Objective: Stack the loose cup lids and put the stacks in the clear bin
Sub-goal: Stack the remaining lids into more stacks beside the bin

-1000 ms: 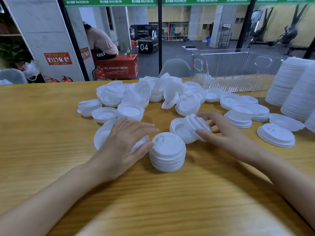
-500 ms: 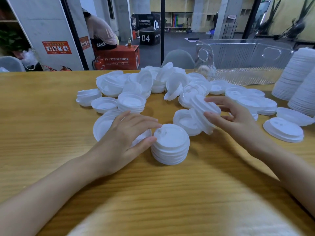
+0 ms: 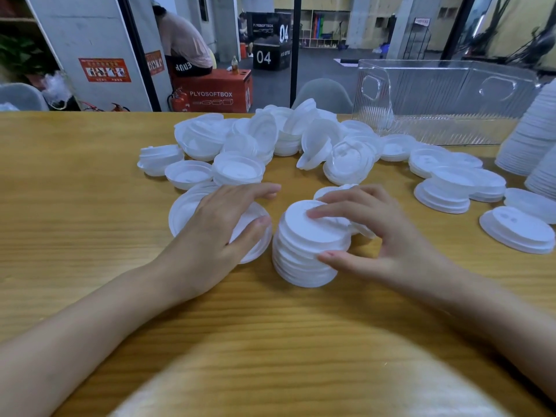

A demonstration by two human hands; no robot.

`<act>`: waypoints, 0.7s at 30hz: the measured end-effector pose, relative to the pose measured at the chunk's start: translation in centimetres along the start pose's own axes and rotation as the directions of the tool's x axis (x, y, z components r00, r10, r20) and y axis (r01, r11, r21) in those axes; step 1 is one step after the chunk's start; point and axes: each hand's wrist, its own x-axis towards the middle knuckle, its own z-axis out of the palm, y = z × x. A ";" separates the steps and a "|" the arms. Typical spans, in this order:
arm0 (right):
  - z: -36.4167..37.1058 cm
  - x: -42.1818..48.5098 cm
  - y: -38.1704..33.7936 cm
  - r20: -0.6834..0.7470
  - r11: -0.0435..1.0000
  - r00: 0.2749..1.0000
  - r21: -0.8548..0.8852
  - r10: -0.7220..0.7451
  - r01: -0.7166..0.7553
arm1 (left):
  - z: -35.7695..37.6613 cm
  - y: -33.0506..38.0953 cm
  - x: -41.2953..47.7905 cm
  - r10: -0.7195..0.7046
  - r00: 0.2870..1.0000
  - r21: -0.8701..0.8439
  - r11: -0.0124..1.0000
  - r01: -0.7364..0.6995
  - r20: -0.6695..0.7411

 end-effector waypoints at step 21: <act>-2.4 -0.3 1.5 -0.150 0.995 0.984 0.020 0.099 -0.097 | 0.0 0.4 -0.3 0.085 0.996 0.069 0.994 -0.087 0.032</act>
